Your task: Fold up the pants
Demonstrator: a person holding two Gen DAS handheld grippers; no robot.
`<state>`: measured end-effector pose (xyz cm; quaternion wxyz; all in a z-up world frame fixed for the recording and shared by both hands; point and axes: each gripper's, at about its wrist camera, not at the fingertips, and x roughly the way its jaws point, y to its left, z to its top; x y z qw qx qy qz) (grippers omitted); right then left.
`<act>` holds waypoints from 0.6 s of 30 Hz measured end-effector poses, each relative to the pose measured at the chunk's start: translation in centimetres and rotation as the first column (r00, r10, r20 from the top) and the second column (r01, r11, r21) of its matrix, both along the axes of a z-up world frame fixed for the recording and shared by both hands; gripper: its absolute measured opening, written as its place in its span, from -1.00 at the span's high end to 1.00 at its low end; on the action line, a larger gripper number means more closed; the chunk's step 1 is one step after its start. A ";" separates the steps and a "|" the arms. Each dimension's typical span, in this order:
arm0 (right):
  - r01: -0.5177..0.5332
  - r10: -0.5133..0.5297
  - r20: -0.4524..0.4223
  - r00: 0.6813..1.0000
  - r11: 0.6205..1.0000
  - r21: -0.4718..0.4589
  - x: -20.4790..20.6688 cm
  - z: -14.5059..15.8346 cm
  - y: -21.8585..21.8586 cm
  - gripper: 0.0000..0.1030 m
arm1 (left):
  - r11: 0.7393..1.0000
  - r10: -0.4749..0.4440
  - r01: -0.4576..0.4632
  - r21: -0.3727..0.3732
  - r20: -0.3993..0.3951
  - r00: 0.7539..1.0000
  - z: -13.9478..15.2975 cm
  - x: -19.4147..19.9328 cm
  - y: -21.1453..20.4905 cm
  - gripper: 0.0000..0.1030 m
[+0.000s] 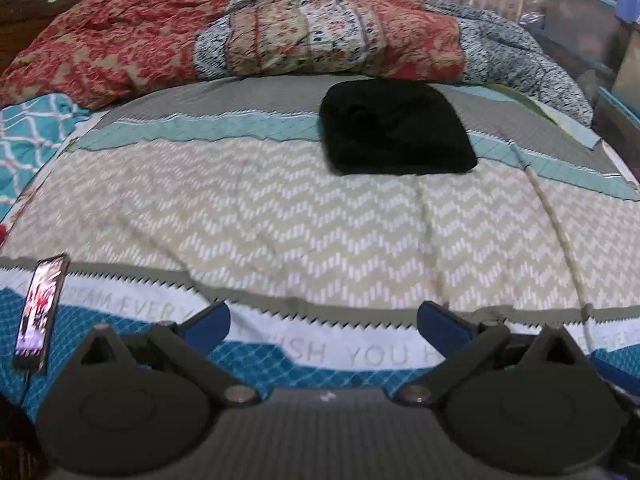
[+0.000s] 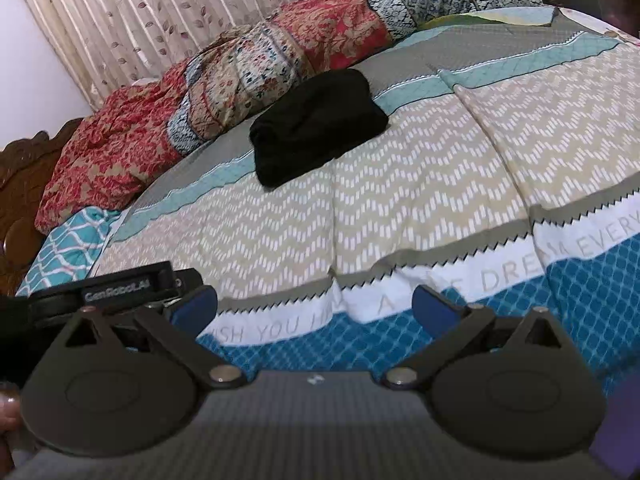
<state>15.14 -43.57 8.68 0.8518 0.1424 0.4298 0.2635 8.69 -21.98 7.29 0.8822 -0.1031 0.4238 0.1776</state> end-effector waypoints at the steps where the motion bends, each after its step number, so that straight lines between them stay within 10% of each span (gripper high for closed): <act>1: 0.000 0.000 0.002 1.000 1.000 -0.003 -0.3 0.0 0.1 -1.00 | 1.000 0.006 -0.006 -0.002 -0.003 1.000 -0.1 -0.2 0.1 -1.00; 18: -0.037 0.037 -0.086 0.996 0.999 0.008 -1.3 -1.1 1.2 -1.00 | 0.997 -0.014 0.016 0.078 -0.021 1.000 -0.6 -0.9 -0.2 -1.00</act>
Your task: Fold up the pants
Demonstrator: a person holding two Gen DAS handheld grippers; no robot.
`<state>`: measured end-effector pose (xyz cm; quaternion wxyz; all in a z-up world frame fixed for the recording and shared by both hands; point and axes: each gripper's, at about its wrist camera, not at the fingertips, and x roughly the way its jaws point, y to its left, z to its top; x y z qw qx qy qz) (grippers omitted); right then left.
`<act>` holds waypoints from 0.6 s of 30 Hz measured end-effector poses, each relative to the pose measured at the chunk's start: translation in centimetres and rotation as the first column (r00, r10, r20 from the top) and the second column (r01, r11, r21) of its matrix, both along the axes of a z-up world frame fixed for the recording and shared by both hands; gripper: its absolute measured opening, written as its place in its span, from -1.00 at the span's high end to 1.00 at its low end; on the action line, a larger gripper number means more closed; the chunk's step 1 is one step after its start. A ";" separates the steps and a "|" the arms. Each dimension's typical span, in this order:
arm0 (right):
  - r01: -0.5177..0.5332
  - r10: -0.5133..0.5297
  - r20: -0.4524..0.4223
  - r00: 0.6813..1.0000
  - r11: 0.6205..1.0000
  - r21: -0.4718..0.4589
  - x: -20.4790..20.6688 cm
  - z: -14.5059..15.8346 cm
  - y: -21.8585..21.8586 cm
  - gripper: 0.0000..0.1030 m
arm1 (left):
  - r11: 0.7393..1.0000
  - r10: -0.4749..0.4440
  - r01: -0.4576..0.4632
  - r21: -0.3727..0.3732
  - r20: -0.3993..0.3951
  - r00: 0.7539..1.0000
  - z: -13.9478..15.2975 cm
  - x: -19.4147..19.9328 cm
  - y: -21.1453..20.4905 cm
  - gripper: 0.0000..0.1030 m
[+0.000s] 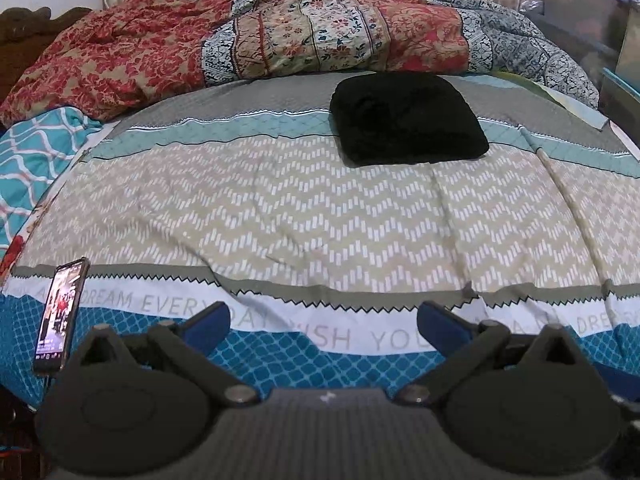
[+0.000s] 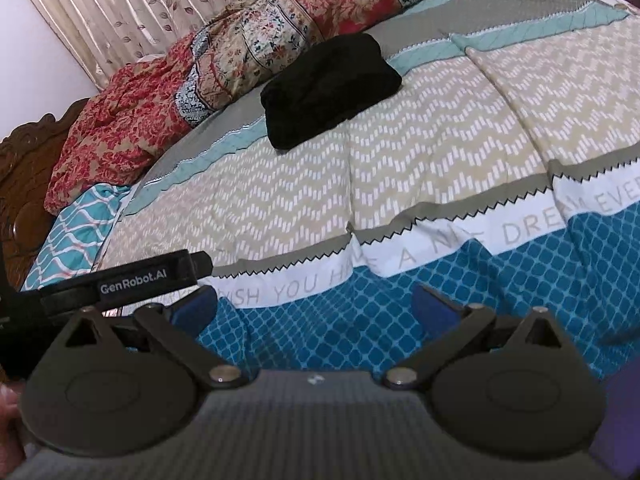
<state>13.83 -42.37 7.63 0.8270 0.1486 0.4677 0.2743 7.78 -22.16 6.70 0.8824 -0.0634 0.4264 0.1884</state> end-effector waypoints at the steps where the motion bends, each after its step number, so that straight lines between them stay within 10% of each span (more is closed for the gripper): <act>1: 0.003 -0.003 -0.004 1.000 1.000 0.000 0.0 -0.1 0.0 -1.00 | 1.000 0.002 -0.002 0.002 -0.003 1.000 0.0 0.0 0.0 -1.00; 18: 0.013 -0.013 -0.040 0.999 1.000 -0.001 -0.1 -0.3 -0.1 -1.00 | 0.996 0.083 -0.082 0.045 -0.029 0.996 -0.2 -0.1 0.8 -1.00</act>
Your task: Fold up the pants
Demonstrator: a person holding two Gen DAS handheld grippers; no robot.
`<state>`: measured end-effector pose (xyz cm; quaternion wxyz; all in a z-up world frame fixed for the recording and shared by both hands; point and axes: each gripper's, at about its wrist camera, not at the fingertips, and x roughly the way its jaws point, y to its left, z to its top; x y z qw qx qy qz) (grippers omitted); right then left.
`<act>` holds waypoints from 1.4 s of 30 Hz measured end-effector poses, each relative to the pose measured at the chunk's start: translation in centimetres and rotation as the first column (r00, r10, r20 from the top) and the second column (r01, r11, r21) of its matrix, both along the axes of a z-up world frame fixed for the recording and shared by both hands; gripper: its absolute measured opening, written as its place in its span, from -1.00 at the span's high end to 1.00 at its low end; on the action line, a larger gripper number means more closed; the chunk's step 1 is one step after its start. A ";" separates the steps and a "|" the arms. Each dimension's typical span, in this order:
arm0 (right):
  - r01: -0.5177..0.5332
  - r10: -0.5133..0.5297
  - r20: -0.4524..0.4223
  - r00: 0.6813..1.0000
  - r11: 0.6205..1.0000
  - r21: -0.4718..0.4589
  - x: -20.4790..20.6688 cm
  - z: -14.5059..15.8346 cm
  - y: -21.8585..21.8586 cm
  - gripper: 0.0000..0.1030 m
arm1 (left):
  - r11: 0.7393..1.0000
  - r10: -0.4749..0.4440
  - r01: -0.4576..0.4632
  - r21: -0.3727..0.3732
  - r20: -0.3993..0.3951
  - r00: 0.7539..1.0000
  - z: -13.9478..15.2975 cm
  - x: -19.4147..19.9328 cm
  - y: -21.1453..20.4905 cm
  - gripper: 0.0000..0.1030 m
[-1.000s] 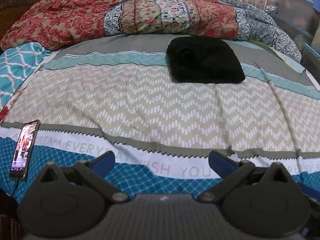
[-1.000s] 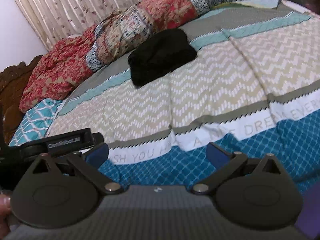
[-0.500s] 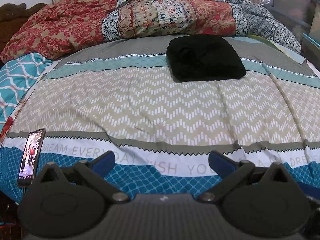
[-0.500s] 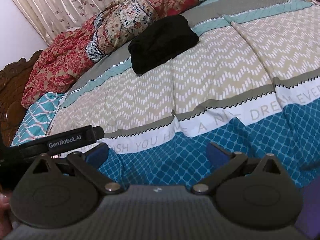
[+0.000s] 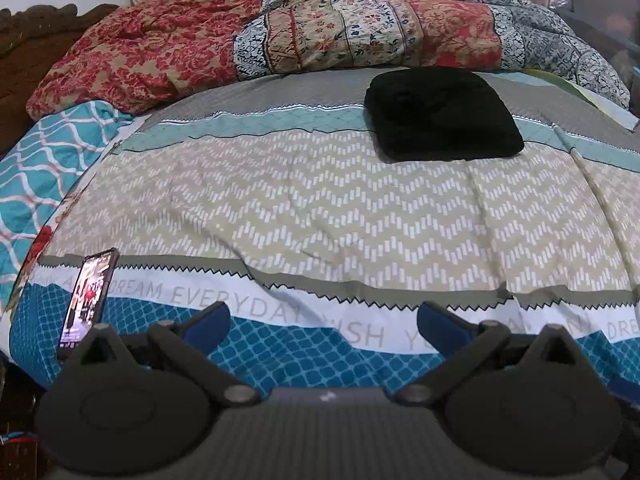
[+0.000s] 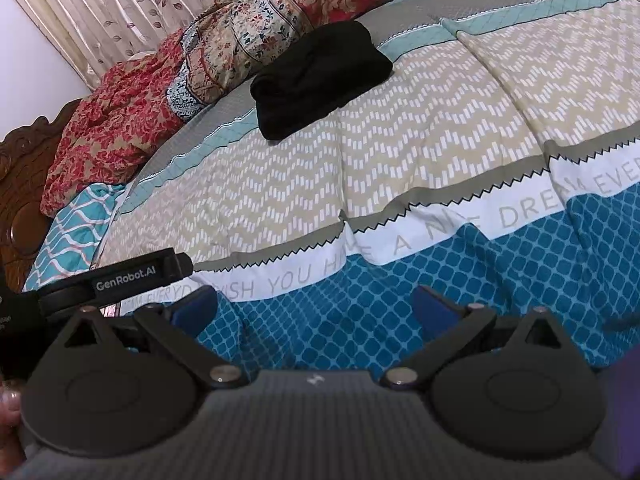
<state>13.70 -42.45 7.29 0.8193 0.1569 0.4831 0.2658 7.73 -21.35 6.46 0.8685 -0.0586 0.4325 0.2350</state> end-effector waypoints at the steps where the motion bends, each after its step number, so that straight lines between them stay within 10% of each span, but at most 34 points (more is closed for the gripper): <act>1: 0.000 0.000 0.001 1.000 1.000 0.000 0.0 0.0 0.0 -1.00 | 1.000 0.002 -0.002 -0.006 0.001 1.000 0.0 0.0 0.1 -1.00; 42: 0.021 -0.022 -0.025 0.999 1.000 -0.017 0.0 -0.6 -0.2 -1.00 | 0.998 -0.057 0.057 -0.002 -0.025 0.998 -0.7 -0.2 0.0 -1.00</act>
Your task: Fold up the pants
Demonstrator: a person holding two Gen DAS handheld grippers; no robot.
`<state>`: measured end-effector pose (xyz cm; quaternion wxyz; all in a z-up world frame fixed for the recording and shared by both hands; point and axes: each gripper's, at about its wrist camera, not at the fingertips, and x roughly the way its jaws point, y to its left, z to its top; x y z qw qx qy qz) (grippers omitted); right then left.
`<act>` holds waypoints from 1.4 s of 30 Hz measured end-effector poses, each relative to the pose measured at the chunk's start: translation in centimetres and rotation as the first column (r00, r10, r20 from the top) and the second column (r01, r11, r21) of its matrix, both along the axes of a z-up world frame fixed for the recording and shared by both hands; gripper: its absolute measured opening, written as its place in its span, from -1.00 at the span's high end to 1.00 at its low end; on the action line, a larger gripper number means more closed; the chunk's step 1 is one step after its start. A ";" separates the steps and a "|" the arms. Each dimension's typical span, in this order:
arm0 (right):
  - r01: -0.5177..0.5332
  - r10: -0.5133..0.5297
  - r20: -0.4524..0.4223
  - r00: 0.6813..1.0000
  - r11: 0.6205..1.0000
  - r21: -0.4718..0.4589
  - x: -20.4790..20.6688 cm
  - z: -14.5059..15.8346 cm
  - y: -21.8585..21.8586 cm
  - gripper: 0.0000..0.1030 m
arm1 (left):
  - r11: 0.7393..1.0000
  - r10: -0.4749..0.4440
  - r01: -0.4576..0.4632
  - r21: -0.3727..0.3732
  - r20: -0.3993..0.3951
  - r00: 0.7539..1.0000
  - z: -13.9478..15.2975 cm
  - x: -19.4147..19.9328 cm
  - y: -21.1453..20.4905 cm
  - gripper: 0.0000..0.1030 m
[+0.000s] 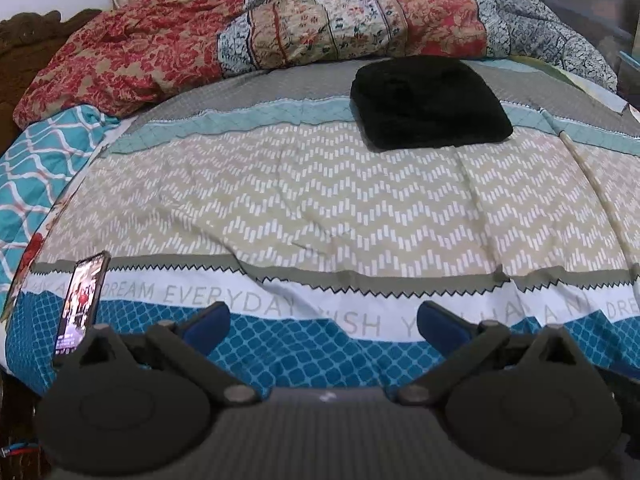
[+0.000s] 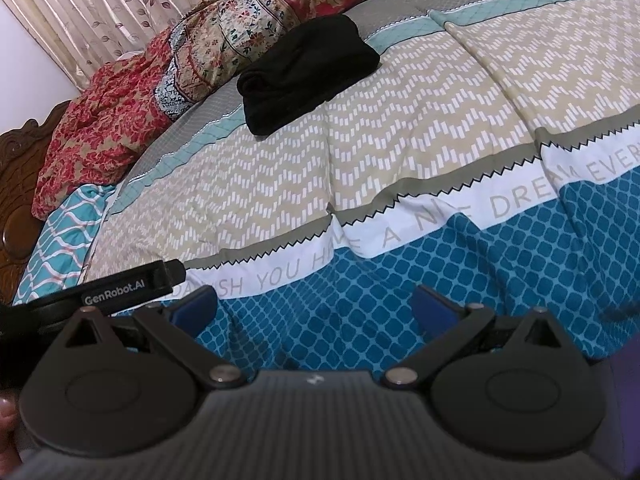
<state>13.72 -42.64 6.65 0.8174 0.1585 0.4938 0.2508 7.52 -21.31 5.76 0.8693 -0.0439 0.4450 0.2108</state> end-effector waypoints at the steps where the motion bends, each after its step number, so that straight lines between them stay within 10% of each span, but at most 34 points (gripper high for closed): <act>1: 0.000 0.000 -0.001 1.000 1.000 0.000 0.0 0.0 0.0 -1.00 | 1.000 0.001 -0.001 -0.005 -0.011 1.000 -0.1 0.0 0.1 -1.00; 42: 0.015 -0.010 0.106 0.994 0.999 -0.051 -0.2 0.8 0.4 -1.00 | 0.999 0.012 -0.016 -0.041 -0.103 0.995 -1.6 0.5 0.2 -1.00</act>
